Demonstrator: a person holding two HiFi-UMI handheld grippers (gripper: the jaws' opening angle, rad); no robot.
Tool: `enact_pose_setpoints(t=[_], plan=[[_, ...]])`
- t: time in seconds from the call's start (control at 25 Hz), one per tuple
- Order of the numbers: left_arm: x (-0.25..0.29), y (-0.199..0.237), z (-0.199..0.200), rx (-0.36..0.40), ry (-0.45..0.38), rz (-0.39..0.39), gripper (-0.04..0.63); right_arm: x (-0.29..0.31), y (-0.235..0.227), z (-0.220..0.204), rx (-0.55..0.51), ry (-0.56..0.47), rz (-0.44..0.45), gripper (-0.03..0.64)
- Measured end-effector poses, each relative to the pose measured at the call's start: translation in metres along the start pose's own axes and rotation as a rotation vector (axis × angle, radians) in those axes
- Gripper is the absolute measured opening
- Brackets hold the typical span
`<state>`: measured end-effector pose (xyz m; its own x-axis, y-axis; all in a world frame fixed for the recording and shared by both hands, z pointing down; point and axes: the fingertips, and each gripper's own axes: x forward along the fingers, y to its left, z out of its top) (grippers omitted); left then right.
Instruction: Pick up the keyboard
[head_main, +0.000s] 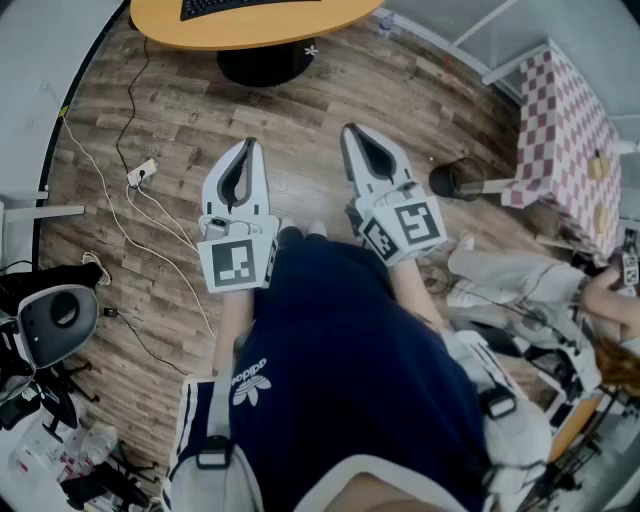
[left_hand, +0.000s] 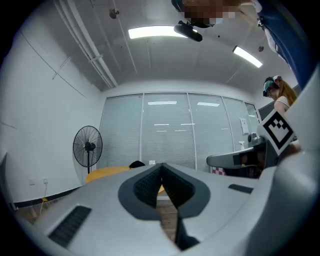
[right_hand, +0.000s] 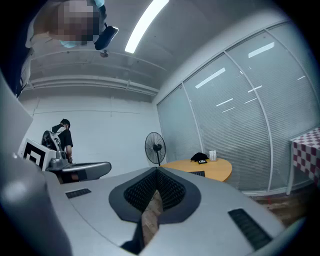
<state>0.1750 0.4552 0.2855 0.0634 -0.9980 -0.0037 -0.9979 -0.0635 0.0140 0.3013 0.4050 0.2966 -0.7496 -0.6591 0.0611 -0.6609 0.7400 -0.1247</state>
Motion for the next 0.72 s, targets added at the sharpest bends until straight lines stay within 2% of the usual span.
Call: enact_pose_setpoints(t=[0.44,0.72], plan=[[0.007,0.017,-0.001,0.008,0.006,0.011,0.003,0.015,0.002,-0.002,-0.007,0.015,0.006,0.003],[0.019,0.030,0.001,0.007,-0.003,-0.013,0.003,0.031,0.016,0.000,-0.042,0.002,0.074,0.003]])
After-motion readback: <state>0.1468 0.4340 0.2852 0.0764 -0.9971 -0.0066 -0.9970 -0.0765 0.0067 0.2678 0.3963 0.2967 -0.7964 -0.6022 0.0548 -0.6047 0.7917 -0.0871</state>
